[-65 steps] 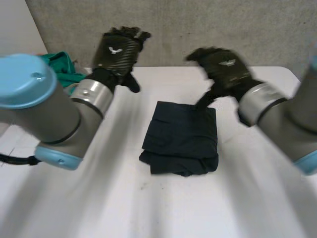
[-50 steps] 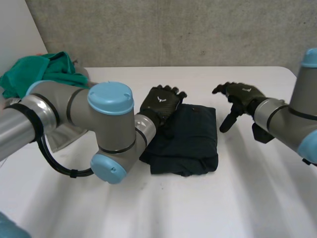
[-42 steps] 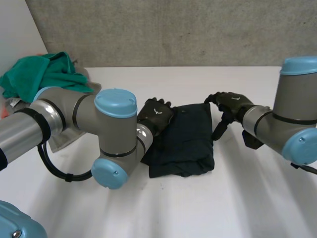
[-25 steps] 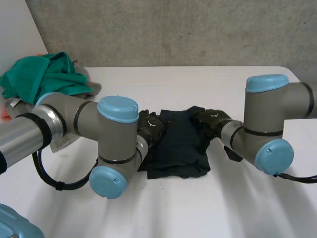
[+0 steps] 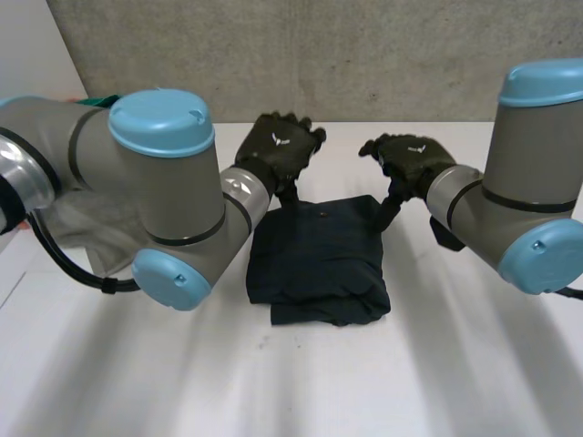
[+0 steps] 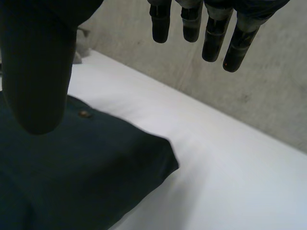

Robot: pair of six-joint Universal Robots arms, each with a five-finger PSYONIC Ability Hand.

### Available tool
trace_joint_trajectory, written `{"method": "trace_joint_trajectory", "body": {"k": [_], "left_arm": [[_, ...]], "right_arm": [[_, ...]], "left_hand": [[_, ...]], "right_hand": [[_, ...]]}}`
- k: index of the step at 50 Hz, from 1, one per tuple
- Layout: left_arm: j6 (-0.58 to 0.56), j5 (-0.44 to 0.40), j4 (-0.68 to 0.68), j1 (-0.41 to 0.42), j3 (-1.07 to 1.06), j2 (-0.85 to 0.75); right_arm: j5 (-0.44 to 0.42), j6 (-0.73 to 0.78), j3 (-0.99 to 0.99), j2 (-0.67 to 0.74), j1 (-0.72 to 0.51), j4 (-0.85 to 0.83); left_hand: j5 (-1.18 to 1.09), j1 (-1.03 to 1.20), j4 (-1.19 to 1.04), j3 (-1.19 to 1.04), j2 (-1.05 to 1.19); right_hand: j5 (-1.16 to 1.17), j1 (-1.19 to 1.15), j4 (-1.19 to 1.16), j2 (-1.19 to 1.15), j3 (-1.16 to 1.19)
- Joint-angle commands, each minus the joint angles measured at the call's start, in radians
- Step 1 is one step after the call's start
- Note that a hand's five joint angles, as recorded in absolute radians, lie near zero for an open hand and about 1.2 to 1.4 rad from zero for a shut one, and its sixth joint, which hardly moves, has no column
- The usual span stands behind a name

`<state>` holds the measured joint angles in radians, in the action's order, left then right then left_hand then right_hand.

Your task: Fold the laundry.

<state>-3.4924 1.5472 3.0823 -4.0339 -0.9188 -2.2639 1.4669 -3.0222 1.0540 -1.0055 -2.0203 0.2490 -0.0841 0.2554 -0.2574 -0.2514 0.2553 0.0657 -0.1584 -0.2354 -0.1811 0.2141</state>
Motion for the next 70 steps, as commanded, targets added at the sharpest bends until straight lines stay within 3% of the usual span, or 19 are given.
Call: {"method": "trace_joint_trajectory", "body": {"k": [1,12,20,27,30,41,44,48,53,57,70], "left_arm": [[0.029,-0.001,-0.098,-0.007,0.005,-0.114],[0.018,0.004,-0.152,-0.011,-0.006,-0.186],[-0.019,0.016,-0.149,-0.014,-0.008,-0.19],[-0.048,0.01,-0.143,-0.013,-0.023,-0.197],[-0.047,0.008,-0.14,-0.011,-0.028,-0.186],[-0.031,-0.009,-0.065,-0.022,-0.089,0.029],[-0.025,-0.044,-0.037,-0.046,-0.141,0.107],[-0.001,-0.163,-0.03,-0.086,-0.224,0.204],[0.055,-0.388,-0.031,-0.155,-0.32,0.282],[0.084,-0.472,-0.03,-0.195,-0.376,0.313],[0.088,-0.476,-0.03,-0.205,-0.433,0.326]], "right_arm": [[-0.004,-0.082,-0.031,0.142,-0.006,0.05],[-0.008,-0.07,-0.029,0.248,-0.005,0.058],[0.001,0.078,-0.012,0.277,-0.006,0.052],[0.006,0.101,-0.006,0.281,-0.02,0.042],[0.009,0.098,-0.005,0.265,-0.028,0.026],[0.006,-0.05,0.162,-0.001,-0.018,-0.091],[0.004,-0.109,0.254,-0.048,0.009,-0.129],[-0.014,-0.136,0.375,-0.073,0.084,-0.169],[-0.097,-0.138,0.527,-0.078,0.121,-0.261],[-0.165,-0.147,0.613,-0.078,0.121,-0.341],[-0.174,-0.385,0.589,-0.009,0.068,-0.505]], "left_hand": [[-0.052,0.055,-0.053,-0.059,0.055],[-0.04,0.043,-0.041,-0.047,0.043],[-0.025,0.029,-0.027,-0.033,0.029],[0.007,-0.004,0.006,0.0,-0.004],[0.004,-0.001,0.003,-0.003,-0.001],[0.022,-0.018,0.02,0.014,-0.018],[0.027,-0.024,0.026,0.02,-0.024],[0.027,-0.024,0.026,0.02,-0.024],[0.019,-0.016,0.018,0.012,-0.015],[0.013,-0.01,0.012,0.006,-0.01],[0.013,-0.01,0.012,0.006,-0.009]], "right_hand": [[-0.066,-0.016,0.061,0.007,-0.04],[-0.066,-0.016,0.061,0.007,-0.04],[-0.066,-0.016,0.061,0.007,-0.04],[-0.066,-0.016,0.061,0.007,-0.04],[-0.066,-0.016,0.061,0.007,-0.04],[-0.066,-0.016,0.061,0.007,-0.04],[-0.066,-0.016,0.061,0.007,-0.04],[-0.066,-0.016,0.061,0.007,-0.04],[-0.066,-0.016,0.061,0.007,-0.04],[-0.066,-0.016,0.061,0.007,-0.04],[-0.066,-0.016,0.061,0.007,-0.04]]}}
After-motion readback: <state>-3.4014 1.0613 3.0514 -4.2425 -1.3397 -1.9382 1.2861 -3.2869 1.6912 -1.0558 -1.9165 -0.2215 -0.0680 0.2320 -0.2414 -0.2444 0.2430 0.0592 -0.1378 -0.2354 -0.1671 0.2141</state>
